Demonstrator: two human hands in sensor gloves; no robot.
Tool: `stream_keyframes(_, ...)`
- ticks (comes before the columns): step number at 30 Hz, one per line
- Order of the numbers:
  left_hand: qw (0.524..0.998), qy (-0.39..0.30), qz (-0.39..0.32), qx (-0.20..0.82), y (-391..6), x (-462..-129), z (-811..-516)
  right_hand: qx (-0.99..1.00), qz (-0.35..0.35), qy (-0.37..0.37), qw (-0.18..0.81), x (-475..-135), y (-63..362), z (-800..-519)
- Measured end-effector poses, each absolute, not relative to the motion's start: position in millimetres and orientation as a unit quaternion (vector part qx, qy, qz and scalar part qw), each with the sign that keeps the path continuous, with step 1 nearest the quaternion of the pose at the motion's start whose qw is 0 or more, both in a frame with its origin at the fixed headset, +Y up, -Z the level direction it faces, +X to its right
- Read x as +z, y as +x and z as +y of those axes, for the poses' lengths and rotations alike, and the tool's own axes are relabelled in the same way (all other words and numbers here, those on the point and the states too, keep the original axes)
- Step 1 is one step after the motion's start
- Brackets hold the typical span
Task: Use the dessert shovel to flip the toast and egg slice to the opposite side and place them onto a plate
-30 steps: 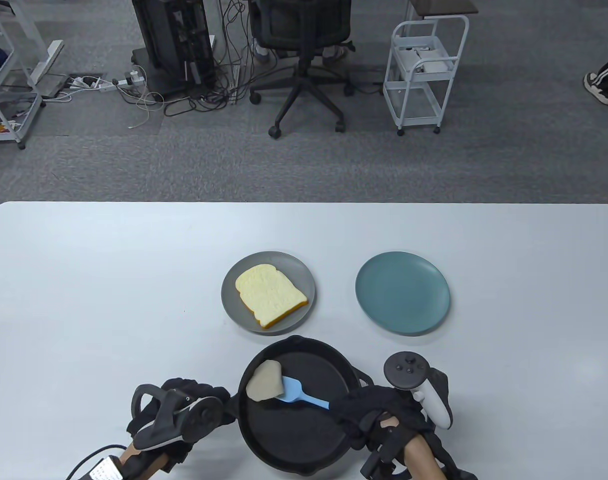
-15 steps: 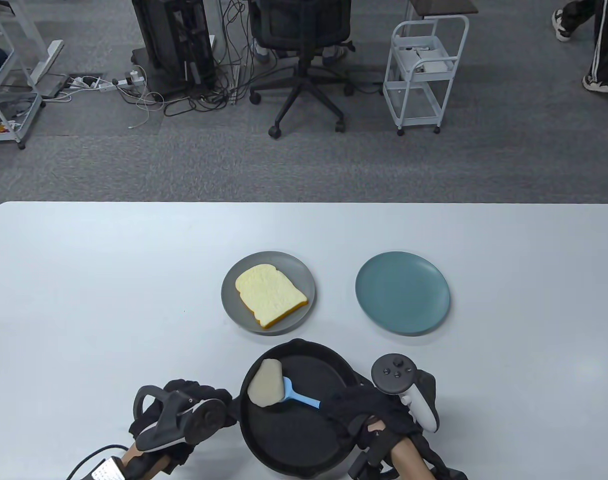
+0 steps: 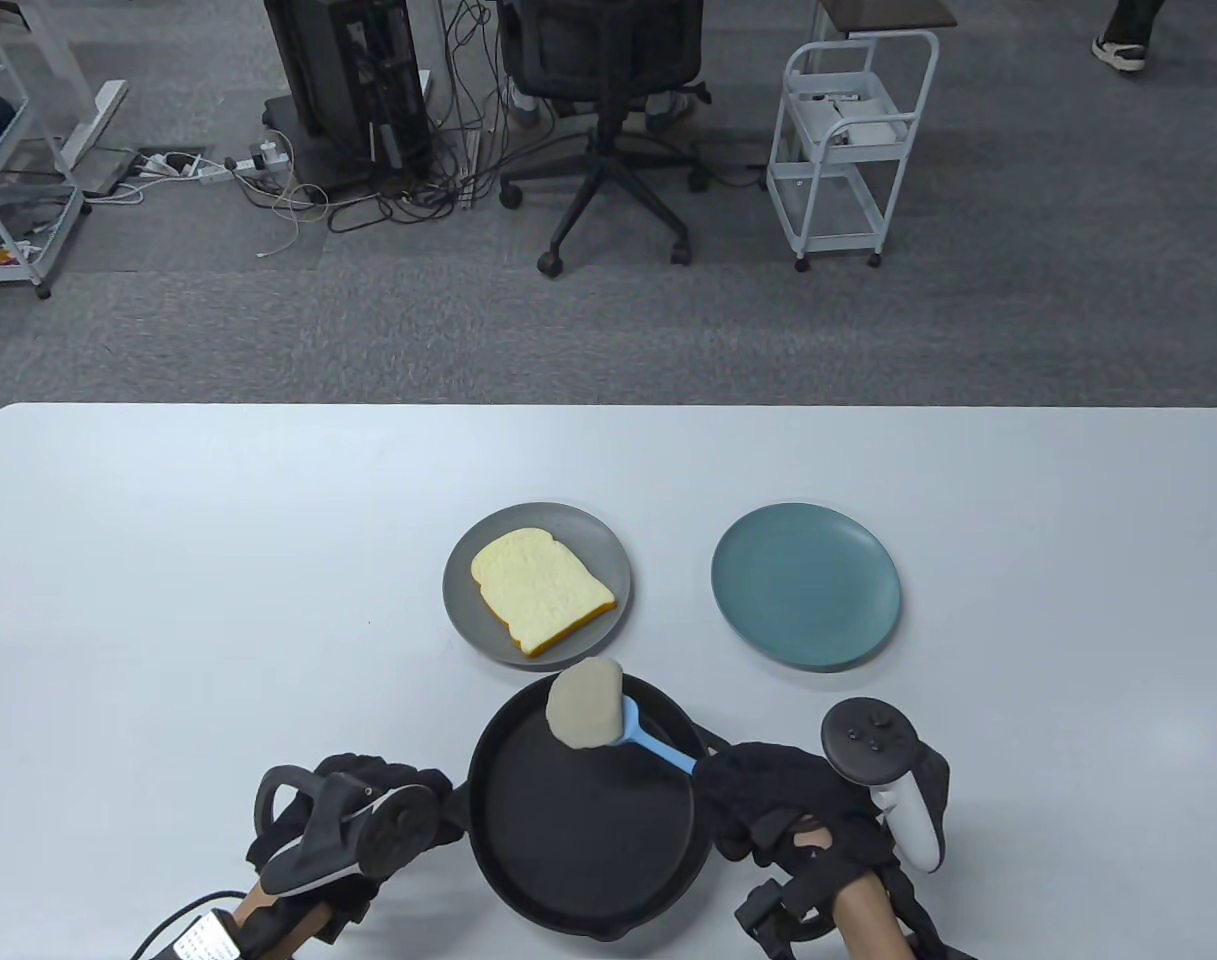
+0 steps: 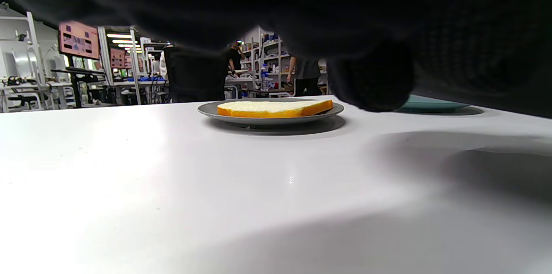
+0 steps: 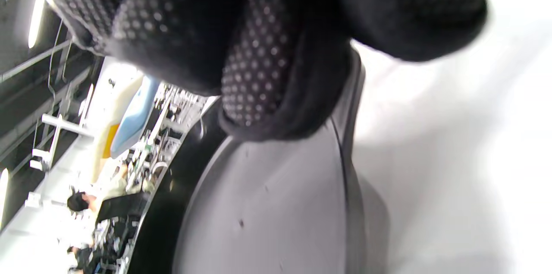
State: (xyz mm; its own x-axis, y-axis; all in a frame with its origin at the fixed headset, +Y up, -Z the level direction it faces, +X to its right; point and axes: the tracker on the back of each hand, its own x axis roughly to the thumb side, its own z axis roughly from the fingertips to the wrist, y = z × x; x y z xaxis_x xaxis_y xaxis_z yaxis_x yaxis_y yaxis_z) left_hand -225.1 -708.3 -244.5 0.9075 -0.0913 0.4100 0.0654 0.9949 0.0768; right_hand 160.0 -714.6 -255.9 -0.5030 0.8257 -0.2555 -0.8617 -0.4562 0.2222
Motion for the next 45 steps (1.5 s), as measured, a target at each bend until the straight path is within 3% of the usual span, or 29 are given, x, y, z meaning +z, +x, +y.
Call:
stream_keyframes(10,0.977,0.023,-0.208,-0.049,-224.9,-246.4,-710.5,0.86,0.02,-0.208,0.466,-277.8,218.8,-694.5)
stream_keyframes(19,0.976,0.021,-0.21,-0.05,-224.4,-246.5,-710.9,0.902,-0.011,-0.28,0.328,-319.1,240.7,-705.6)
stream_keyframes(27,0.977,0.02,-0.206,-0.051,-224.8,-247.1,-711.5,0.949,-0.005,-0.273,0.156,-350.7,224.4,-711.6)
stream_keyframes(33,0.977,0.022,-0.206,-0.048,-225.1,-247.0,-711.2,0.966,-0.059,-0.25,-0.002,-355.3,206.6,-694.7)
stream_keyframes(45,0.978,0.027,-0.203,-0.037,-228.1,-247.5,-710.1,0.959,-0.071,-0.258,-0.092,-356.3,207.9,-679.4)
